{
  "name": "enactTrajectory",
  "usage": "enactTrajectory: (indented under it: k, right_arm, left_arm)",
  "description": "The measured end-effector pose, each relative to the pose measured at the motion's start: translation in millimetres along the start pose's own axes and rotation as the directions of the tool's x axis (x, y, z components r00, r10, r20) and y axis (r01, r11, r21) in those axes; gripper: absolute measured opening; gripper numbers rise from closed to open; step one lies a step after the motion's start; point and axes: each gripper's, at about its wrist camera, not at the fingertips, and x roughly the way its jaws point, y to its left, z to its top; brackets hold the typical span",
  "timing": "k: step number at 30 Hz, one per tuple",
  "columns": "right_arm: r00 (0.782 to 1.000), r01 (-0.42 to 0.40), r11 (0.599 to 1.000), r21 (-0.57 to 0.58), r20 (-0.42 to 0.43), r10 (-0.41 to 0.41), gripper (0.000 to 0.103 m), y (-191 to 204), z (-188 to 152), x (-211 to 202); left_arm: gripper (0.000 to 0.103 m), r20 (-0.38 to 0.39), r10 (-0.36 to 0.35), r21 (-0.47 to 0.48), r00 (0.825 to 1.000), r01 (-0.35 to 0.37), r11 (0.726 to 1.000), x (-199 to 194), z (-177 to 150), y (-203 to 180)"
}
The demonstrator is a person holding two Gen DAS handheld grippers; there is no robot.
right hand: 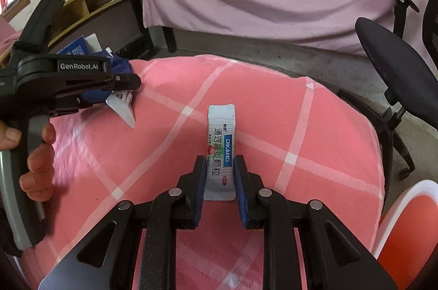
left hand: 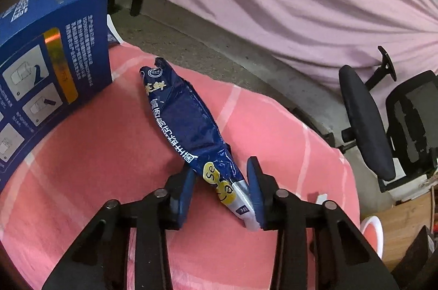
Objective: Collect trash
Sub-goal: 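Grasp the blue snack wrapper with the left tool while the right tool grasps the white tube, then lift the wrapper and white tube and carry both tools over the bucket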
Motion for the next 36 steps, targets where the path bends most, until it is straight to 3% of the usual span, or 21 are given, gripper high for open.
enactTrajectory:
  k: [2,10,16,19,23,25,30,35,36]
  right_arm:
    - [1.0,-0.013,1.0,0.005,-0.003,0.013,0.019,1,-2,-1]
    - [0.997,-0.044,0.999,0.023,0.068,0.043,0.018,3,-13,-23]
    - [0.976,0.011,1.0,0.027,0.215,-0.016,0.018,11,-26,-60]
    - [0.954,0.025,0.999,0.029,0.297,-0.033,0.018,12,-31,-76]
    - [0.905,0.023,0.999,0.037,0.424,-0.037,0.018,11,-35,-96]
    - [0.864,0.034,0.998,0.045,0.5,-0.052,0.018,10,-38,-107]
    - [0.763,0.057,0.995,0.087,0.639,-0.1,0.018,2,-46,-136]
    - [0.673,0.1,0.988,0.12,0.723,-0.156,0.019,-1,-55,-161]
    - [0.646,0.115,0.985,0.132,0.743,-0.175,0.019,-2,-59,-168]
  left_arm:
    - [0.023,-0.012,-0.005,0.026,1.0,0.005,1.0,-5,-4,3]
    - [0.015,-0.008,-0.059,0.154,0.998,0.06,0.986,-27,-40,-7]
    - [0.015,0.109,-0.073,0.3,0.991,0.038,0.953,-53,-75,-25]
    - [0.015,0.152,-0.087,0.328,0.984,0.033,0.944,-58,-90,-35]
    - [0.015,0.245,-0.108,0.362,0.964,0.013,0.932,-78,-103,-45]
    - [0.015,0.287,-0.126,0.379,0.949,0.009,0.925,-85,-106,-51]
    - [0.015,0.411,-0.197,0.441,0.89,-0.005,0.898,-118,-117,-70]
    - [0.015,0.455,-0.29,0.524,0.842,0.01,0.852,-139,-130,-91]
    - [0.015,0.461,-0.31,0.542,0.832,0.013,0.84,-140,-131,-101]
